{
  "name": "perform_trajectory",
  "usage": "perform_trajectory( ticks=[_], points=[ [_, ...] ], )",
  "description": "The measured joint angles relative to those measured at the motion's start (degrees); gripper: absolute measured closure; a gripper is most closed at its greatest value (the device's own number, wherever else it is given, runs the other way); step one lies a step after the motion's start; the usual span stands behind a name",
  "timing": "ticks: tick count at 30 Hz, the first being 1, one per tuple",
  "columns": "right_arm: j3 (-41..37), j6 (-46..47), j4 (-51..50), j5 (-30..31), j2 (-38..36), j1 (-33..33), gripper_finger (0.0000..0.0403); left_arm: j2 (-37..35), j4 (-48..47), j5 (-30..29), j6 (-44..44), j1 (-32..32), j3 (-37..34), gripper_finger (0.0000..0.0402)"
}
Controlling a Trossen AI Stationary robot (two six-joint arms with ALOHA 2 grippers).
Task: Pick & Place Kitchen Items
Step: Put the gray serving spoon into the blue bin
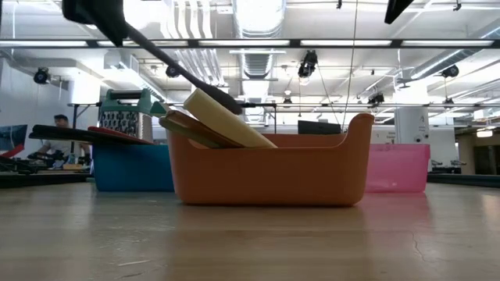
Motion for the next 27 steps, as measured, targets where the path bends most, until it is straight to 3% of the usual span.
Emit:
perform_trajectory(
  ticks=[6,17,22,27],
  points=[
    [-0.1,3.0,2.1,5.3,0.0,-0.6,0.0216,-3.1,2.2,1.3,4.6,0.1,-5.2,0.0314],
    [-0.2,11.2,5.5,5.6,0.0,-4.8,0.0216,-4.2,2.2,2.2,15.8,2.3,-6.9,0.0314],
    [-0.2,13.2,5.7,5.5,0.0,-6.0,0.0216,-4.1,3.2,3.7,20.0,6.6,-7.3,0.0314],
    [-0.2,12.8,5.8,5.5,0.0,-7.5,0.0216,-4.1,4.4,7.6,22.5,12.8,-12.1,0.0314]
  ],
)
